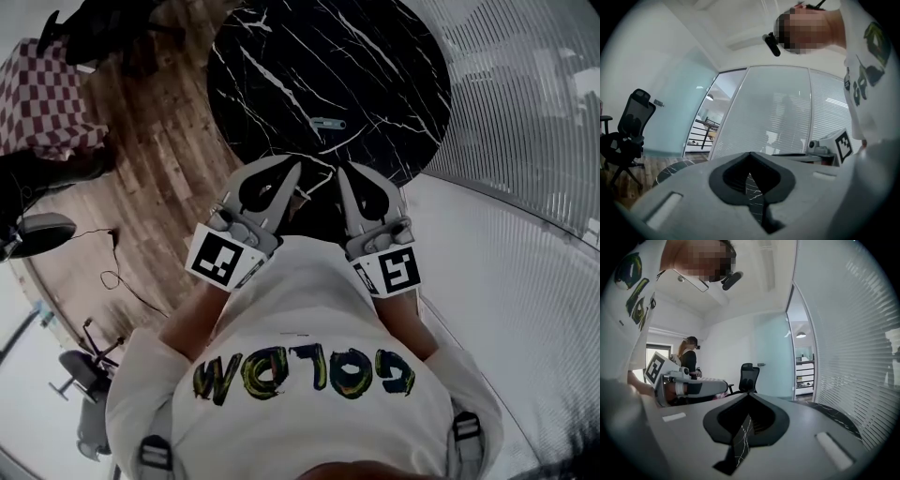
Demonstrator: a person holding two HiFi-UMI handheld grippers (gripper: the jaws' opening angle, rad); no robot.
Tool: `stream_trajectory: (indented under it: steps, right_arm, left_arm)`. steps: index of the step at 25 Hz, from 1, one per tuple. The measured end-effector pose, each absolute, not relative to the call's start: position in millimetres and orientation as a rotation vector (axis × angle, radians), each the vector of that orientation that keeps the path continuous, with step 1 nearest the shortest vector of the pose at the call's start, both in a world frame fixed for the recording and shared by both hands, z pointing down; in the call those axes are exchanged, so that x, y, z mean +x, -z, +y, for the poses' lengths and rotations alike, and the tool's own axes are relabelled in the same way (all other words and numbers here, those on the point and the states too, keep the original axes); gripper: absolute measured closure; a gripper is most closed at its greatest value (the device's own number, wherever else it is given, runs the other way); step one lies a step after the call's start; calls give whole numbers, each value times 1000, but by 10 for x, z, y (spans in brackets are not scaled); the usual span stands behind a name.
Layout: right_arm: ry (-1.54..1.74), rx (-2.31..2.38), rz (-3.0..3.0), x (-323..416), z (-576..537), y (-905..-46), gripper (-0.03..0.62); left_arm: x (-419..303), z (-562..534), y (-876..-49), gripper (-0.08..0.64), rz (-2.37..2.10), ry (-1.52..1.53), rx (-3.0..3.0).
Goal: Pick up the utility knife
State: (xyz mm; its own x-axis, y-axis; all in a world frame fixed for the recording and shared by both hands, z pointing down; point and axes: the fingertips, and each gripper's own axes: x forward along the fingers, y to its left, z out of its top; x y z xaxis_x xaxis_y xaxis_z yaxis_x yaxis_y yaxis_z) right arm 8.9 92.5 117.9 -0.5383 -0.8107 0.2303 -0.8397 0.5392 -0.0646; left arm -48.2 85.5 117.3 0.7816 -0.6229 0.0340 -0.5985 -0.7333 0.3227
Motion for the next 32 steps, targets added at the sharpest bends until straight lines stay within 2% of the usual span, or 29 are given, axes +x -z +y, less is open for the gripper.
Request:
stream_trajectory:
  steps: [10,17,32]
  right_arm:
    - [-254,1333,-2519,355,657,-1599,592]
    - [-155,1059,-2390,548,476,-2320,589]
    - [-159,701,-2202,635,266,-3961,508]
  left_arm:
    - [-141,616,-1524,557,-871,36,2636]
    - [45,433,-2083,557,-867,-66,2645]
    - [243,282,-3338,557,-810,-188,2667]
